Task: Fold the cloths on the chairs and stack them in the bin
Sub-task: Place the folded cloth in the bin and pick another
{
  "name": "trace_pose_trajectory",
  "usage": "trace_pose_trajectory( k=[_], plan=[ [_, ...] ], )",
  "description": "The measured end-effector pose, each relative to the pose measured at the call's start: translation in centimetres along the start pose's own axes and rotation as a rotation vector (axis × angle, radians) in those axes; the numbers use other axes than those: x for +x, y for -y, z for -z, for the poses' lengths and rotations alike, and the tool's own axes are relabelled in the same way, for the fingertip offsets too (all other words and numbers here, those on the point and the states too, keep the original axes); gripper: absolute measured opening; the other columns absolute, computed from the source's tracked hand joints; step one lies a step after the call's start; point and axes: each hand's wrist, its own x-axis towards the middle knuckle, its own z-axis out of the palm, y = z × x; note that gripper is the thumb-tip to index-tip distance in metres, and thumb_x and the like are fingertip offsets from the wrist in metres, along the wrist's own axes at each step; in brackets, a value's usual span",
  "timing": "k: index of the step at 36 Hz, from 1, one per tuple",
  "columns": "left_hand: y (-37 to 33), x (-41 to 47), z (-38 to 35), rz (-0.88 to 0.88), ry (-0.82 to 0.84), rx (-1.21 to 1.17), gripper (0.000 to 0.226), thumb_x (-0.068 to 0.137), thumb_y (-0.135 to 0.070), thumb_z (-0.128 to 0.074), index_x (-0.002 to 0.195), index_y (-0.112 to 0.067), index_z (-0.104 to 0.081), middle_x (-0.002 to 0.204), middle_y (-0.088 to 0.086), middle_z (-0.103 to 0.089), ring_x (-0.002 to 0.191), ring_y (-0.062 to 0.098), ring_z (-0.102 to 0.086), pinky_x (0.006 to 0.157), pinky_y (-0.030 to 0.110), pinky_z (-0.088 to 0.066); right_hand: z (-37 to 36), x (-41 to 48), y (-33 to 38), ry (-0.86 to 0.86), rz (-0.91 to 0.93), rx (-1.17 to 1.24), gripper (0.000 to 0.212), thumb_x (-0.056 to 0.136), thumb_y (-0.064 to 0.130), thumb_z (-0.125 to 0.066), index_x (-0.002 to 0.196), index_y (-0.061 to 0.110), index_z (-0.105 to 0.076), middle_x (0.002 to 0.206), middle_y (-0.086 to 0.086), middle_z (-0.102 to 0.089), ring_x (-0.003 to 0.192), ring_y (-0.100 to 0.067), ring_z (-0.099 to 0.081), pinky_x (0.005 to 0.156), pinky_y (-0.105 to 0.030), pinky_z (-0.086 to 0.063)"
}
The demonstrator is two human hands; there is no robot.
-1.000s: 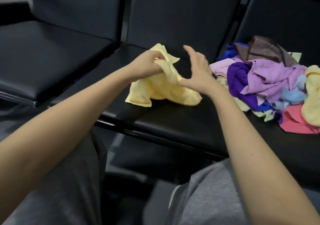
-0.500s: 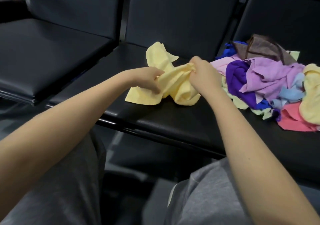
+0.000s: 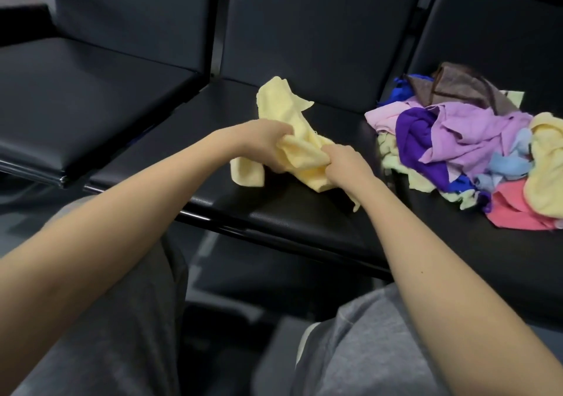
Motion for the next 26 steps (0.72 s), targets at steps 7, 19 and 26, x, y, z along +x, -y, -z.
trace_pose_trajectory(
  k=[7, 19, 26],
  plan=[
    [1.5, 0.5, -0.4, 0.178, -0.146, 0.256, 0.012, 0.09, -0.022, -0.055, 0.093, -0.012, -0.061, 0.086, 0.003, -0.057, 0.079, 0.024, -0.057, 0.066, 0.034, -0.045, 1.1, 0.4, 0.7, -0.042, 0.033, -0.033, 0.04, 0.086, 0.053, -0.051, 0.114, 0.024, -0.049, 0.104, 0.003, -0.056, 0.098, -0.024, -0.054, 0.073, -0.034, -0.035],
    [2.8, -0.3, 3.3, 0.015, 0.097, -0.115, 0.034, 0.076, -0.042, -0.074, 0.099, -0.02, -0.061, 0.092, -0.005, -0.063, 0.085, 0.012, -0.059, 0.077, 0.027, -0.049, 3.5, -0.2, 1.3, -0.2, -0.158, 0.725, 0.029, 0.1, 0.015, -0.036, 0.12, 0.017, -0.057, 0.109, 0.003, -0.051, 0.097, -0.014, -0.046, 0.081, -0.027, -0.038],
    [3.1, 0.2, 7.5, 0.02, -0.133, -0.188, 0.02, 0.095, -0.019, -0.048, 0.103, -0.01, -0.064, 0.102, 0.006, -0.066, 0.095, 0.023, -0.062, 0.082, 0.037, -0.05, 8.1, 1.2, 0.8, -0.171, -0.087, 0.927, 0.019, 0.094, 0.02, -0.052, 0.109, 0.017, -0.063, 0.094, 0.004, -0.061, 0.088, -0.013, -0.057, 0.073, -0.025, -0.044]
  ],
)
